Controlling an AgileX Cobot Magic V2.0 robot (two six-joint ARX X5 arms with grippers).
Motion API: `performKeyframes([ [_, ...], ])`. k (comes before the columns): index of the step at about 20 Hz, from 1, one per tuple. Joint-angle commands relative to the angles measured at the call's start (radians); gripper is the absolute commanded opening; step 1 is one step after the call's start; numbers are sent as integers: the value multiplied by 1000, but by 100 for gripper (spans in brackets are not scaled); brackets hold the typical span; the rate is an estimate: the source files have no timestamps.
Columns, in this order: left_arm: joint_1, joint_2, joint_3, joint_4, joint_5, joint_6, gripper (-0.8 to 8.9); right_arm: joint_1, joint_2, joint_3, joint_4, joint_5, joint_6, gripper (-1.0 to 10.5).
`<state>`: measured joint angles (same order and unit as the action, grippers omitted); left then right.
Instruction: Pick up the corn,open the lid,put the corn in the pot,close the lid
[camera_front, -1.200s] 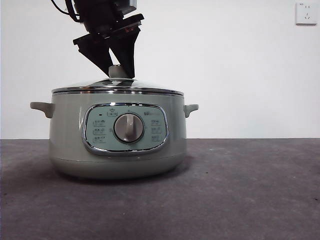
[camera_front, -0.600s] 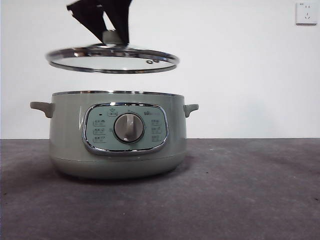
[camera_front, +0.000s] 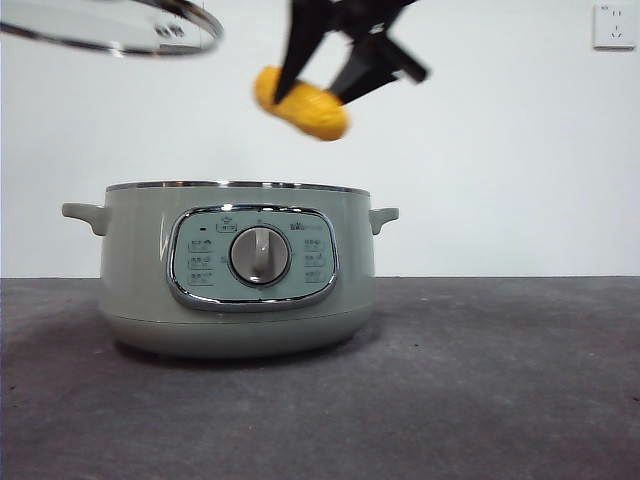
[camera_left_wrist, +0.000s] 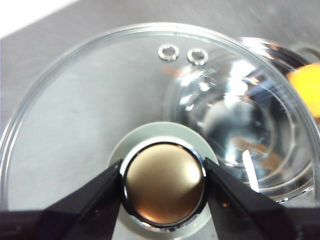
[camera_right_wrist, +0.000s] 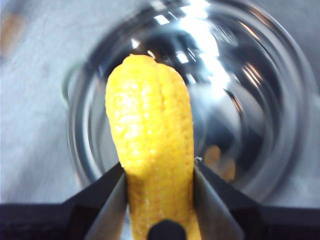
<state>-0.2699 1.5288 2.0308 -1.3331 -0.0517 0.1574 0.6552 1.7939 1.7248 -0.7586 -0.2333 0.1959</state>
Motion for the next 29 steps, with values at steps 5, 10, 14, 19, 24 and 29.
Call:
performKeyframes([
  [5, 123, -130, 11, 15, 8, 16, -9, 26, 258, 232, -6, 32, 40, -12],
  [10, 136, -157, 11, 15, 7, 16, -9, 28, 383, 259, 12, 58, -4, -12],
  [14, 136, -154, 11, 15, 11, 16, -9, 38, 423, 258, 12, 82, -55, -12],
  [19, 136, -154, 11, 15, 11, 16, -9, 69, 465, 258, 6, 130, -77, -12],
  [24, 136, -154, 11, 15, 11, 16, -9, 86, 496, 258, -4, 174, -87, -11],
  [29, 136, -153, 11, 15, 25, 16, -9, 85, 492, 260, -32, 175, -87, 447],
])
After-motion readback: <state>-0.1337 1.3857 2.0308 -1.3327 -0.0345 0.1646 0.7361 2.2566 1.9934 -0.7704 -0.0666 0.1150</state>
